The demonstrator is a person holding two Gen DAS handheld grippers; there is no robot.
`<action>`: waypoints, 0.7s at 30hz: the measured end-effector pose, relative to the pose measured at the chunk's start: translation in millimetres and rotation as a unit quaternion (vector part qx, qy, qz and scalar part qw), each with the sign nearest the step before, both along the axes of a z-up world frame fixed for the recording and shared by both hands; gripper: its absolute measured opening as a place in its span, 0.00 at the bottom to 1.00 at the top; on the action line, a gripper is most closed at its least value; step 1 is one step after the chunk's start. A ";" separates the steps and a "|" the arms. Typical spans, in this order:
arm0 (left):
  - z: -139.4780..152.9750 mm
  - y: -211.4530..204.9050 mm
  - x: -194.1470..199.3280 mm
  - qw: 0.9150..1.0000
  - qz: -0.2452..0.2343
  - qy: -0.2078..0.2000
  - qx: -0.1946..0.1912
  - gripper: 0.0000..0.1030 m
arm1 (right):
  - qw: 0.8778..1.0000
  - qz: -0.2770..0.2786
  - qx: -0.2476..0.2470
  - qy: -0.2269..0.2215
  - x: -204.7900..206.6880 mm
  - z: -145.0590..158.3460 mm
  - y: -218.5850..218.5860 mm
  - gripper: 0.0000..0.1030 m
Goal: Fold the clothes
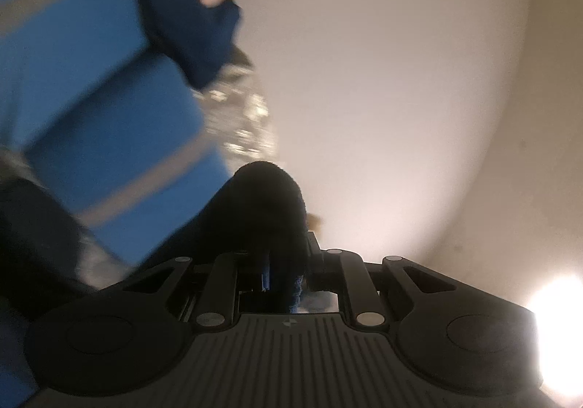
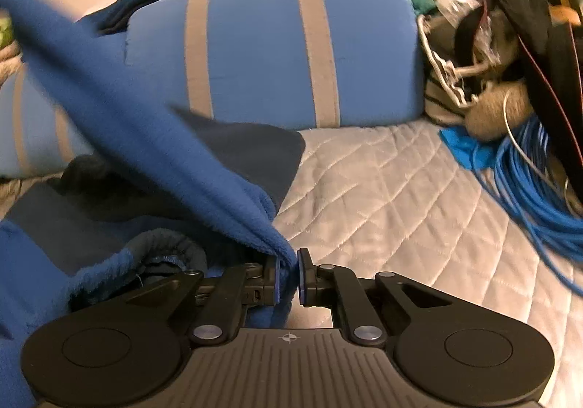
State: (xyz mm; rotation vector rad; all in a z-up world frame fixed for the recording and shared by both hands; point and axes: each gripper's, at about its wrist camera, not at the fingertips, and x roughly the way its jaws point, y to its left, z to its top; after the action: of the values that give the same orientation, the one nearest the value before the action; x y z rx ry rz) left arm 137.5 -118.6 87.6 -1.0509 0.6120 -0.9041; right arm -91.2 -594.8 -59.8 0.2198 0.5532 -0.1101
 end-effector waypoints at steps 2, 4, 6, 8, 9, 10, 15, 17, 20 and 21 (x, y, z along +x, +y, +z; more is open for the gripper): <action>-15.9 24.9 -3.7 0.999 0.007 0.005 0.031 0.16 | 1.000 -0.003 0.010 0.002 0.2 0.1 -1.0 0.11; -35.5 49.0 -8.3 0.998 0.011 0.017 0.058 0.16 | 1.000 0.000 0.010 0.005 0.2 1.0 -0.5 0.11; -53.0 66.8 -12.6 0.996 0.014 0.033 0.083 0.16 | 1.000 0.005 0.002 0.008 0.0 1.7 1.5 0.11; -74.4 82.7 -18.4 0.992 0.016 0.053 0.113 0.16 | 1.000 0.008 -0.006 0.013 0.6 1.5 2.7 0.11; -85.1 89.7 -21.3 0.989 0.016 0.064 0.130 0.16 | 1.000 0.008 -0.008 0.015 1.0 1.0 3.0 0.11; -96.2 93.5 -23.5 0.986 0.013 0.075 0.148 0.16 | 1.000 0.008 -0.011 0.018 1.3 0.5 3.3 0.11; -148.4 102.2 -32.0 0.962 -0.018 0.123 0.244 0.16 | 1.000 0.001 0.001 0.031 2.1 -4.0 -0.1 0.11; -165.8 99.5 -32.7 0.949 -0.036 0.133 0.283 0.16 | 0.999 -0.006 0.020 0.036 3.1 -6.5 -3.5 0.11; -179.2 98.3 -39.0 0.932 -0.056 0.131 0.333 0.17 | 0.998 -0.015 0.049 0.046 4.7 -10.0 -10.3 0.12; -180.8 95.3 -38.3 0.927 -0.060 0.126 0.347 0.17 | 0.997 -0.017 0.056 0.050 5.0 -11.4 -12.4 0.13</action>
State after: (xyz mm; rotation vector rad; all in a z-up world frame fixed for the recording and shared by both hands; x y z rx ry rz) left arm 99.2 -23.3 -93.2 -0.4860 1.1240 -0.5786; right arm -86.2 -607.2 -71.2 0.3345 0.6562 -0.1229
